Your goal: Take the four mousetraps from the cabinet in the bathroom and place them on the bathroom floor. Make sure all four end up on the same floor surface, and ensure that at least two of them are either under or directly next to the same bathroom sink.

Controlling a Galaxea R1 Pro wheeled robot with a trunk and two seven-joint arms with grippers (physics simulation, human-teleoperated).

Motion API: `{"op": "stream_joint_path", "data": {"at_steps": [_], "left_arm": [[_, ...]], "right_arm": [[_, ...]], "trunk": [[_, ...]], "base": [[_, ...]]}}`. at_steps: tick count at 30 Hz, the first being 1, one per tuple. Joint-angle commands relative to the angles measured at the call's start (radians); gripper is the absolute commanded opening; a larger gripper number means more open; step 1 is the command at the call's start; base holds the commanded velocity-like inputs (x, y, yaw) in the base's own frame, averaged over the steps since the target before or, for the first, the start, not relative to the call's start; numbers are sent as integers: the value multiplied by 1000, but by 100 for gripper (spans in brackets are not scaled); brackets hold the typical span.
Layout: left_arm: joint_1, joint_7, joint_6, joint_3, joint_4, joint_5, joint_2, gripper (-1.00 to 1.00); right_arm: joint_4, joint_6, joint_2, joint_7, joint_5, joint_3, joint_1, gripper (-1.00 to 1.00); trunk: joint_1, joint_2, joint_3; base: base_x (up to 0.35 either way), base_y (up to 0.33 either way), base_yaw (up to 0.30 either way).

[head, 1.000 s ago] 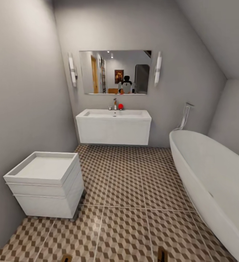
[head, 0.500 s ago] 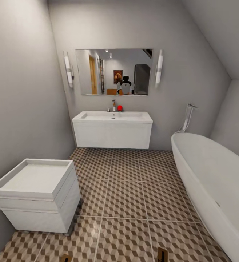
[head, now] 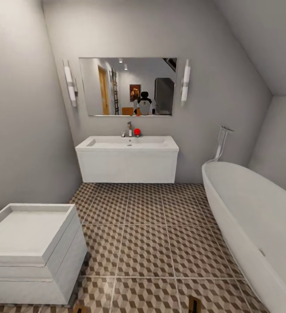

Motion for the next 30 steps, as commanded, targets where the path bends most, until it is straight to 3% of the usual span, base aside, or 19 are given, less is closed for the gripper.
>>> {"op": "stream_joint_path", "data": {"at_steps": [1,30], "left_arm": [[-1,14,2,-9,-2,-1,1,-100],[0,13,3,-9,-1,-1,1,-100]], "right_arm": [[1,-2,0,-3,6,2,-1,-100],[1,-2,1,-3,8,2,-1,-100]], "trunk": [[1,0,-1],[1,0,-1]], "base": [[318,0,-2],[319,-25,0]]}}
